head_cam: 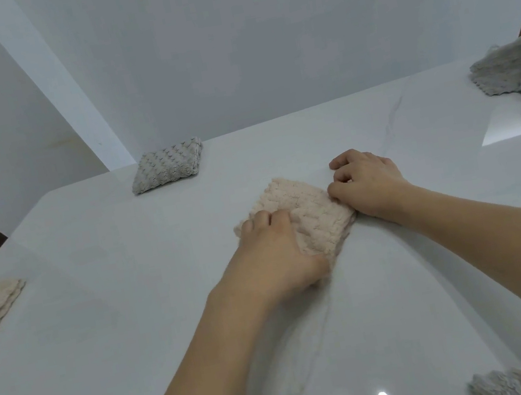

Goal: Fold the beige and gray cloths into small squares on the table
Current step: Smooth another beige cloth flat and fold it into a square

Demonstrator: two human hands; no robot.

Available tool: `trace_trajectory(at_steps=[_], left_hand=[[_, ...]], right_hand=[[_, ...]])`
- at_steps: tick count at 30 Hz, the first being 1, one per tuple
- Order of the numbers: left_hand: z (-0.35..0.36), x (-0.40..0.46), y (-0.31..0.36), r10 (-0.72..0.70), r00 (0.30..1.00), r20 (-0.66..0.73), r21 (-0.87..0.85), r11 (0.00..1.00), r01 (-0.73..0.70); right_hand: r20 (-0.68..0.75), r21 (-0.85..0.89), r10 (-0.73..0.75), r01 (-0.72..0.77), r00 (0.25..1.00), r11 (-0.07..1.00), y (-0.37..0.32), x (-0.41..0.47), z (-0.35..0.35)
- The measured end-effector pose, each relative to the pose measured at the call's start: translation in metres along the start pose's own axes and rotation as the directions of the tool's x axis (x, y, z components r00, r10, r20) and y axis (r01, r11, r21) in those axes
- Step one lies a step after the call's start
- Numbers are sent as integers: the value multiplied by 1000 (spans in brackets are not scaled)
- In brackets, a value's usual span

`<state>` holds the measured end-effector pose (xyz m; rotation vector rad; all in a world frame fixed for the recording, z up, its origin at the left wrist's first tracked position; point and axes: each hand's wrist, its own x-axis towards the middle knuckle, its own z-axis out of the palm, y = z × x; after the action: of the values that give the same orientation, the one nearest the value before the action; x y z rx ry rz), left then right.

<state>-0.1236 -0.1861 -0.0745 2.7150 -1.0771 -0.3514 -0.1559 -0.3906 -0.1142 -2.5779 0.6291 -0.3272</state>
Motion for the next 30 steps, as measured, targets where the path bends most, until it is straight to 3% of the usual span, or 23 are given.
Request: trace_trajectory(at_steps=[6,8,13,22,26,30], left_hand=[[-12,14,-14,-5,990,144,12,1000,3],[-2,20,-15,-20,993,116,-52,998,27],[36,11,-14,0,992,-123,44,999,5],[23,16,-13,-46,999,3,88,995,45],[30,16,-4,-82,991,-108,9,997,83],[38,3,-15,-116,981,-159,7,993,118]], right_hand=[[45,-10,-98,99,994,995,1,-6,-4],[59,-34,-142,144,988,989,1,-7,-4],[90,-120,-191,201,977,972,0,-5,-2],[98,-116,-152,163,983,980,-1,-5,1],[198,-225,-143,187,970,956,-2,-5,1],[197,-210,-141,182,970,961,-1,-4,1]])
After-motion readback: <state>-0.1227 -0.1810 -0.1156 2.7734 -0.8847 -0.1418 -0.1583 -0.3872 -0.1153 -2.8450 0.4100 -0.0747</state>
